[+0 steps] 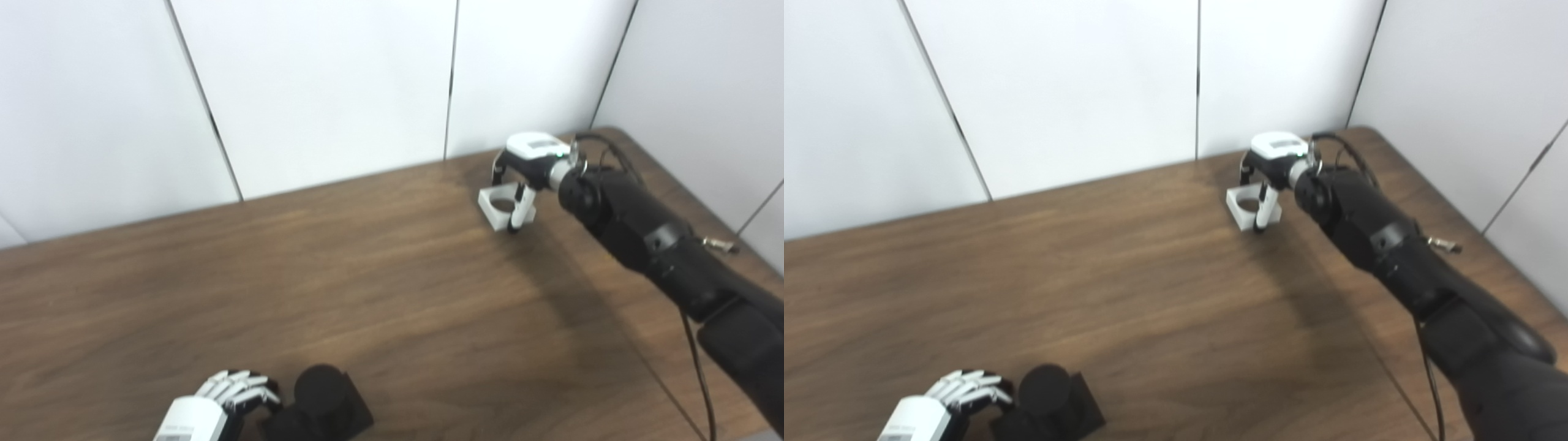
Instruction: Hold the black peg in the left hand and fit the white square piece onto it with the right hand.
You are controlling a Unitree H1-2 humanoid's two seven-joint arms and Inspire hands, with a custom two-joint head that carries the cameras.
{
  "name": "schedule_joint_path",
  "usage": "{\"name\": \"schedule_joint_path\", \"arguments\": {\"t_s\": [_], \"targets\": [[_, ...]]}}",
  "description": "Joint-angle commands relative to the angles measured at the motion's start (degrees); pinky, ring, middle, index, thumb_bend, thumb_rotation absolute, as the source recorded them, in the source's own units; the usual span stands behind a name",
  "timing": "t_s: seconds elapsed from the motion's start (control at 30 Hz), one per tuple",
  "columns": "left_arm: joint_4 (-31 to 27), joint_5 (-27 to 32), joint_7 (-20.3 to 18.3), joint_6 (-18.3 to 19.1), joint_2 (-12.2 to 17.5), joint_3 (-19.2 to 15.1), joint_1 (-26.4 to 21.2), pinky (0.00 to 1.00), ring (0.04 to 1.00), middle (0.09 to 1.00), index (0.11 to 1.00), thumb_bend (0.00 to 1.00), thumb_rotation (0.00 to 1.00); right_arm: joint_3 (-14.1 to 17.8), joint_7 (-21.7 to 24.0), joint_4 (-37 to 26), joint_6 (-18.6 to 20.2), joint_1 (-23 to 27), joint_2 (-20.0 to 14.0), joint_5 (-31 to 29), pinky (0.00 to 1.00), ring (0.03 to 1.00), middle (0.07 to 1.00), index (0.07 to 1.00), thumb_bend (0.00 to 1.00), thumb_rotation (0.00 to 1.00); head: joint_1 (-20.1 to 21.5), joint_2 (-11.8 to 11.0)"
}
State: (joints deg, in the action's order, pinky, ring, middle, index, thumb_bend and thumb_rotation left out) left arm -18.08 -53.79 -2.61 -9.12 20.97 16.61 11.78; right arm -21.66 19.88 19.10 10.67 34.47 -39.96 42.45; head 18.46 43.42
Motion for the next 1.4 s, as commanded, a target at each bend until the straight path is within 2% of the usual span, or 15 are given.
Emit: {"name": "schedule_joint_path", "arguments": {"t_s": [0.0, 0.27, 0.43, 0.57, 0.73, 0.93, 1.37], "targets": [[-0.7, -3.03, -2.53, 2.38, -0.04, 0.21, 0.87, 0.84, 0.792, 0.73, 0.485, 0.52, 0.05, 1.18, 1.26, -6.77, -1.27, 1.09, -2.53, 0.39, 0.92, 0.88, 0.781, 0.486, 0.52, 0.13, -2.67, 0.86], [-2.96, -4.94, -5.49, 4.69, -3.07, 1.3, 0.55, 0.83, 0.793, 0.726, 0.485, 0.52, 0.05, 2.85, 9.88, -29.27, -1.62, -3.52, -3.84, -1.21, 0.92, 0.873, 0.776, 0.485, 0.52, 0.13, -8.61, 2.55], [-3.37, -5.7, -6.23, 5.4, -4.22, 1.84, 0.24, 0.83, 0.794, 0.726, 0.485, 0.52, 0.05, 3.16, 15.17, -41.12, -1.48, -5.58, -2.15, -2.92, 0.92, 0.869, 0.765, 0.485, 0.52, 0.13, -10.79, 3.56], [-3.63, -6.78, -6.88, 6.08, -4.9, 2.31, -0.09, 0.84, 0.796, 0.727, 0.485, 0.52, 0.05, 2.18, 19.11, -49.17, -0.67, -6.7, 1.21, -3.09, 0.93, 0.866, 0.756, 0.483, 0.52, 0.13, -11.84, 4.31], [-3.89, -7.9, -7.31, 7.02, -5.64, 3.01, -0.56, 0.84, 0.796, 0.724, 0.485, 0.52, 0.05, 1.49, 22.57, -54.68, -1.48, -7.45, 5.16, -3.82, 0.93, 0.855, 0.748, 0.482, 0.52, 0.13, -12.78, 5.03], [-4.06, -8.4, -7.47, 7.52, -6.28, 3.44, -0.95, 0.84, 0.794, 0.722, 0.485, 0.52, 0.05, 0.64, 25.43, -57.95, -1.88, -8.23, 9.17, -3.17, 0.92, 0.855, 0.748, 0.482, 0.52, 0.13, -13.43, 5.64], [-5.23, -8.52, -9.62, 8.64, -6.97, 3.98, -1.33, 0.86, 0.808, 0.735, 0.485, 0.52, 0.05, 0.62, 26.74, -58.23, -2.94, -9.21, 13.83, -1.76, 0.94, 0.873, 0.755, 0.483, 0.52, 0.13, -14.56, 6.4]]}}
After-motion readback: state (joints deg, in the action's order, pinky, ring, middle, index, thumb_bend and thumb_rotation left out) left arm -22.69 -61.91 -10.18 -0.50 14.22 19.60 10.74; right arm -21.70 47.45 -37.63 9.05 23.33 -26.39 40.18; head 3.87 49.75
